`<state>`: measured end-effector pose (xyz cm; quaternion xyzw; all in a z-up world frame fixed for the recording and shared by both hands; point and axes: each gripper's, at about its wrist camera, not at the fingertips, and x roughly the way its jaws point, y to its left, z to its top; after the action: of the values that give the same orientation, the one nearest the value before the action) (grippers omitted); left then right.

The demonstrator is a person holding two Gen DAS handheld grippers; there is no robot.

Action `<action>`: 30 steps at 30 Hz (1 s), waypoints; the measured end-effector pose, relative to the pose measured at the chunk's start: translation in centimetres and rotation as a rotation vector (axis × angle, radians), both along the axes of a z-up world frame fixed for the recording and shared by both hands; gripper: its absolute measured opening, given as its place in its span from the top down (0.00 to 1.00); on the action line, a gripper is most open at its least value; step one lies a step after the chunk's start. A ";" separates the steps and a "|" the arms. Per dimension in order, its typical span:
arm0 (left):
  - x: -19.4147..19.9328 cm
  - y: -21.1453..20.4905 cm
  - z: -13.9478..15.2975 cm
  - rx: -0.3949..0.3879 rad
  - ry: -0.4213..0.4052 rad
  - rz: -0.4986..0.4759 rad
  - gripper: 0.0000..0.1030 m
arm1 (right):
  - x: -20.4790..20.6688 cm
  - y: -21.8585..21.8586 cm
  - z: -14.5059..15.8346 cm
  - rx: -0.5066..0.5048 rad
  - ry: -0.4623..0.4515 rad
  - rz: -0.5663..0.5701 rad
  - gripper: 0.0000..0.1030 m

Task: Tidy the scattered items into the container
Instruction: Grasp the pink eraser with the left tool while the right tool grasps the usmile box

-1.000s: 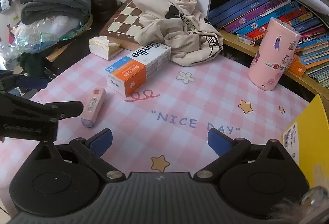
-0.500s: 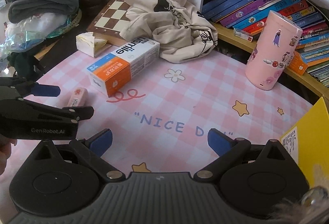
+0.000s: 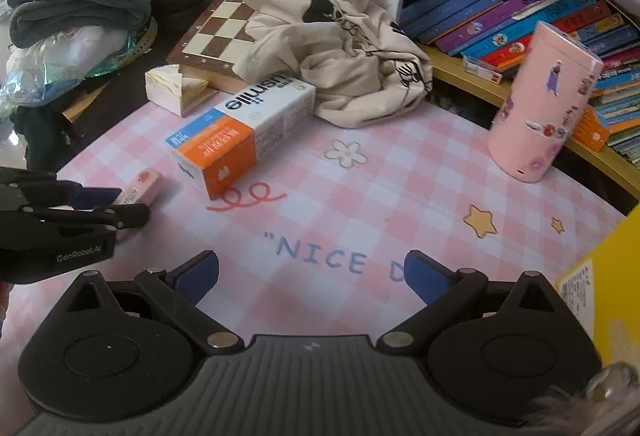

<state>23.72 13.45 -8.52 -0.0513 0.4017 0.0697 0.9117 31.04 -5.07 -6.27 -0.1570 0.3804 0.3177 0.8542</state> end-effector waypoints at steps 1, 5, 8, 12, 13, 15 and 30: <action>-0.1 0.1 0.0 0.000 0.002 -0.002 0.78 | 0.1 0.3 0.0 0.005 0.005 0.002 0.03; -1.0 1.1 0.2 -0.013 -0.001 0.025 0.78 | 0.4 1.8 0.1 0.025 0.028 0.013 0.03; -1.9 1.8 0.2 -0.024 -0.006 0.052 0.78 | 0.7 3.2 0.2 0.038 0.032 0.022 0.03; -3.0 2.5 0.3 -0.038 -0.010 0.082 0.78 | 1.3 5.1 0.3 0.056 0.047 0.028 0.03; -3.3 2.6 0.4 -0.040 -0.012 0.087 0.78 | 1.6 5.7 0.4 0.061 0.052 0.027 0.03; -3.7 2.7 0.5 -0.045 -0.017 0.094 0.78 | 2.3 6.9 0.4 0.075 0.064 0.015 0.03; -4.6 2.8 0.2 -0.051 -0.007 0.091 0.78 | 8.6 12.5 -1.7 0.123 0.245 -0.178 0.05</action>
<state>19.13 16.20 -8.31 -0.0926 0.3976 0.1006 0.9073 39.62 7.42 -8.00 -0.0304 0.4739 0.2803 0.8342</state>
